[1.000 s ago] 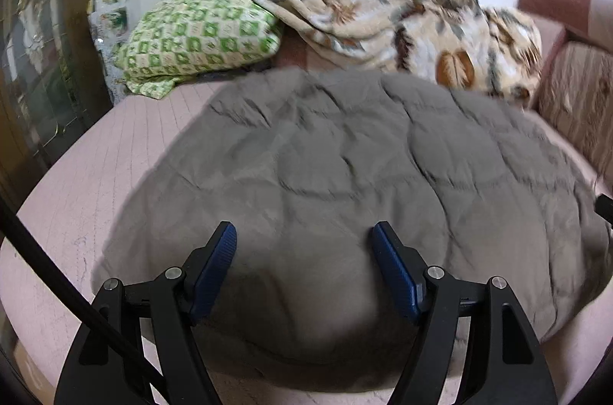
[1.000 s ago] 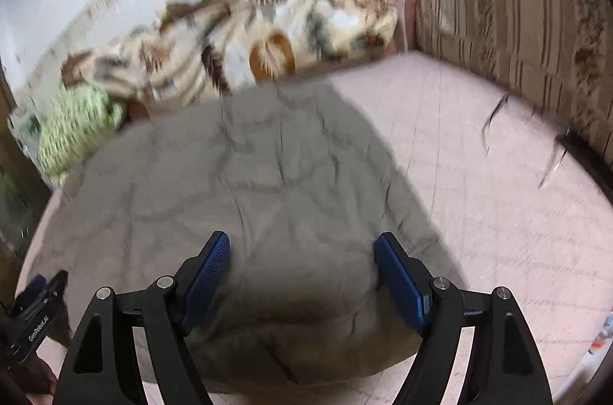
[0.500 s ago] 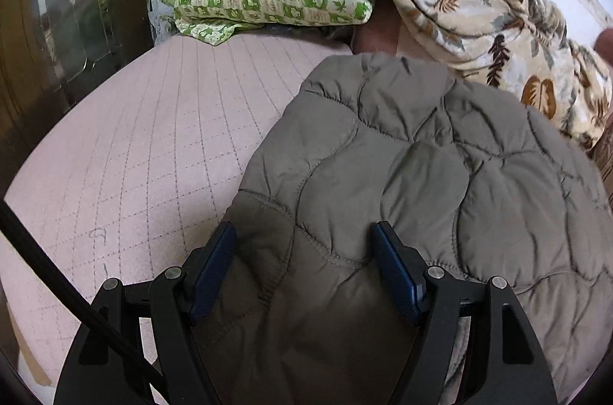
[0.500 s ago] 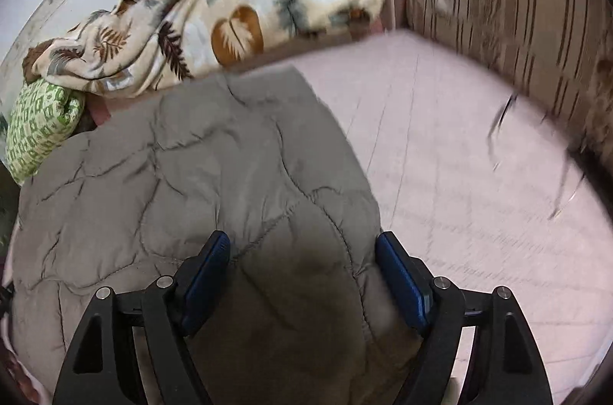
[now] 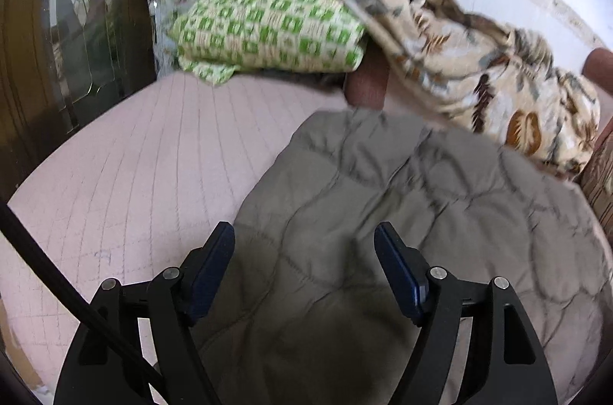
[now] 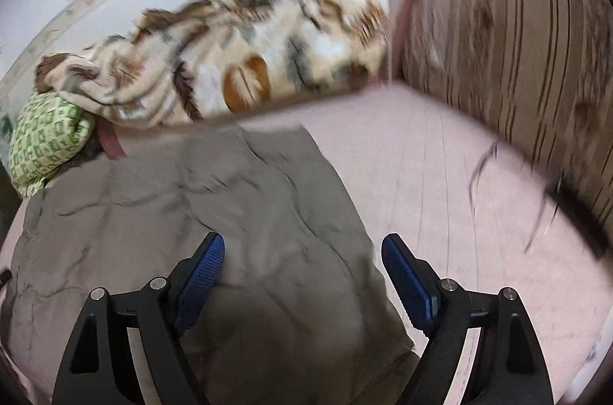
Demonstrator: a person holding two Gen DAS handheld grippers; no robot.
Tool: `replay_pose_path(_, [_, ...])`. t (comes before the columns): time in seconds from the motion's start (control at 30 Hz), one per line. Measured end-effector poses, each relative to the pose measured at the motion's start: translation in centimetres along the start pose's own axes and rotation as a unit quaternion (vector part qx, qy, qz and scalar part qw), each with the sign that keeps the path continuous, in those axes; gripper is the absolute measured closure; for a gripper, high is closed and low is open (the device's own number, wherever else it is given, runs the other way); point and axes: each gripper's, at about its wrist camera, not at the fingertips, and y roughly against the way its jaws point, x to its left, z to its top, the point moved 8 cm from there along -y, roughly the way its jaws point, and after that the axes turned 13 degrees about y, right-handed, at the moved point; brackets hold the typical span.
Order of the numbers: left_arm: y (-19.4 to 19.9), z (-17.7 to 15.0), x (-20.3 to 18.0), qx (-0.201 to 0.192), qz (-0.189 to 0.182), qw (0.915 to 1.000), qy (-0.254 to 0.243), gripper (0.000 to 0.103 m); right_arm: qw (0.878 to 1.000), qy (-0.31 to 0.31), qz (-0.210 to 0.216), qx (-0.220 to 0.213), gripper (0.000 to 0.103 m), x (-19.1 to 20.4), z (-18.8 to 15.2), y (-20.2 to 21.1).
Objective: Fold large clothes
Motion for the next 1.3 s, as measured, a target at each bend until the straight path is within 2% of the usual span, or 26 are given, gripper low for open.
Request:
replay_pose_path(0.07, [-0.1,-0.3,-1.2,0.010,-0.014,0.9998,-0.008,0.028,0.999,0.022,0.029,-0.007,0.015,2.2,0.4,0.0])
replay_pose_path(0.17, [-0.5,-1.4,-2.9,0.028,-0.028,0.9986,-0.036,0.028,0.997,0.044,0.062,0.011,0.015,5.3,0.1,-1.0])
replay_pose_path(0.33, [-2.2,-2.7,-3.5,0.067,-0.028,0.9961,-0.049,0.028,0.994,0.082,0.072,0.012,0.015,8.4,0.0,-1.6])
replay_pose_path(0.43, [-2.9,-3.0,-3.4,0.079,-0.031,0.9953,-0.045,0.028,0.993,0.074,0.087,0.034,0.015,8.7,-0.8,-2.8])
replay_pose_path(0.5, [-3.1,-3.2,-3.6,0.079,-0.027,0.9952,-0.051,0.028,0.990,0.060,0.110,0.059,0.015,8.7,-1.4,-4.1])
replay_pose_path(0.6, [-3.1,-3.3,-3.6,0.074,-0.023,0.9956,-0.053,0.028,0.989,0.052,0.118,0.066,0.014,8.5,-1.5,-4.3])
replay_pose_path(0.73, [-1.7,-3.0,-2.8,0.064,-0.036,0.9968,-0.030,0.028,0.989,0.025,0.135,0.048,0.014,7.9,-1.0,-2.7])
replay_pose_path(0.93, [2.7,-3.7,-0.6,0.038,-0.035,0.9982,-0.030,0.028,0.991,0.005,0.130,0.016,0.014,5.4,-1.3,1.9])
replay_pose_path(1.17, [6.2,-6.8,0.8,0.036,-0.038,0.9979,-0.039,0.028,0.992,0.007,0.122,0.023,0.014,5.0,-5.0,5.4])
replay_pose_path(1.3, [6.2,-8.5,0.3,0.030,-0.022,0.9964,-0.076,0.028,0.992,0.021,0.121,0.033,0.014,6.3,-6.4,5.8])
